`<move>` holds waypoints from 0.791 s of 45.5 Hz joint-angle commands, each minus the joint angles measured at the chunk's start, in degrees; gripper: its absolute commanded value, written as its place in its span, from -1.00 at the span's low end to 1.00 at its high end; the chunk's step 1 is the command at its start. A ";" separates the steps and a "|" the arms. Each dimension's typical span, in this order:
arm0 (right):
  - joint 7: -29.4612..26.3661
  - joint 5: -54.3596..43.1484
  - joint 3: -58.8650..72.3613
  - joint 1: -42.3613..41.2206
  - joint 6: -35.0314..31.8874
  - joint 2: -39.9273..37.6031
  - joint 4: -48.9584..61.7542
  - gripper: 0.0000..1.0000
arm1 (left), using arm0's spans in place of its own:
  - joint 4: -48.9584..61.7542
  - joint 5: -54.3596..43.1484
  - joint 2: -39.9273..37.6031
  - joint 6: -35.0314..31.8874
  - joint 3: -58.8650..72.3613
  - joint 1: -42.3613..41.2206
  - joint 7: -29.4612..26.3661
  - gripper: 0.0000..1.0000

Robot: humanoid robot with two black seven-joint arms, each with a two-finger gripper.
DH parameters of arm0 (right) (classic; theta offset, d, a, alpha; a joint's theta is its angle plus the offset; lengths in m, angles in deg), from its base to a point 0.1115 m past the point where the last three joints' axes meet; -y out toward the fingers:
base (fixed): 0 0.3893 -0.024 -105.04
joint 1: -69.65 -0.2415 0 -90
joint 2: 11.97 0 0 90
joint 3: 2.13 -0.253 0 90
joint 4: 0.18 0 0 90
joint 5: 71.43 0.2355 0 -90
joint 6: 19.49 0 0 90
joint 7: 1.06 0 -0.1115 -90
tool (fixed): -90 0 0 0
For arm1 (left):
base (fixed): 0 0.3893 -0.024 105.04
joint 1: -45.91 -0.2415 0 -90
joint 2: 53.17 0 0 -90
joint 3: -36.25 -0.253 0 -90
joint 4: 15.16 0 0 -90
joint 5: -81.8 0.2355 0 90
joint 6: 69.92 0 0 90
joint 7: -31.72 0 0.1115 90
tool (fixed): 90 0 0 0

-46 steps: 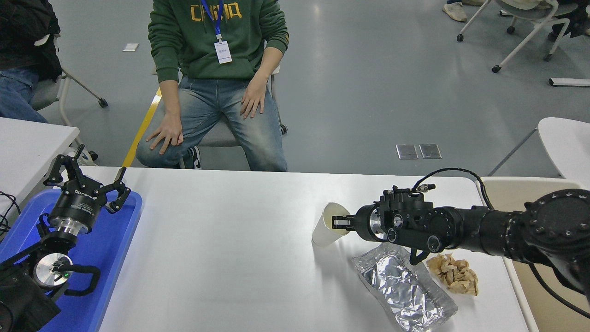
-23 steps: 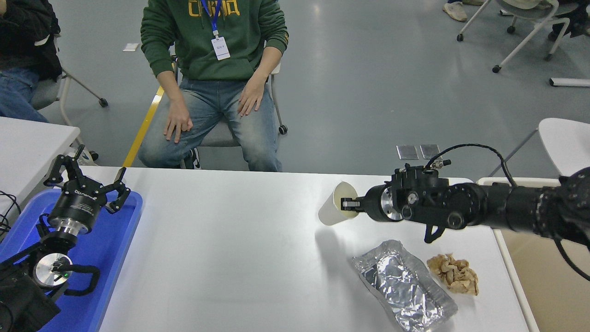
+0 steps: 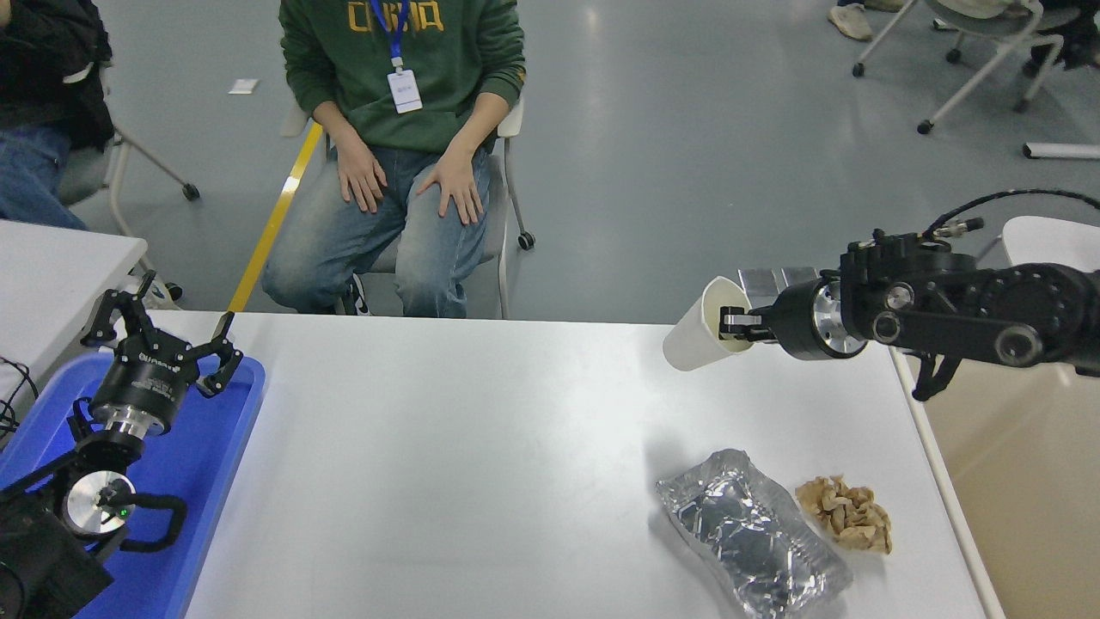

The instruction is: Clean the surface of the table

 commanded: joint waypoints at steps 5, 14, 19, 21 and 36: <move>-0.04 -0.53 -0.27 -7.26 -7.76 -11.14 -3.32 -1.00 | 0.01 0.01 0.00 0.00 -0.01 0.00 0.00 1.00; -0.04 -0.71 -0.19 -8.23 -9.87 -13.25 -3.32 -1.00 | 0.01 0.01 0.00 0.00 -0.01 0.00 0.00 1.00; -0.04 -0.71 -0.01 -7.88 -9.79 -13.34 -3.23 -1.00 | 0.01 0.01 0.00 0.00 -0.01 0.00 0.00 1.00; -0.04 -0.71 -0.01 -7.53 -9.79 -13.34 -3.15 -1.00 | 0.01 0.01 0.00 0.00 -0.01 0.00 0.00 1.00; -0.04 -0.89 -0.10 -0.95 -8.64 -13.34 5.19 -1.00 | 0.01 0.01 0.00 0.00 -0.01 0.00 0.00 1.00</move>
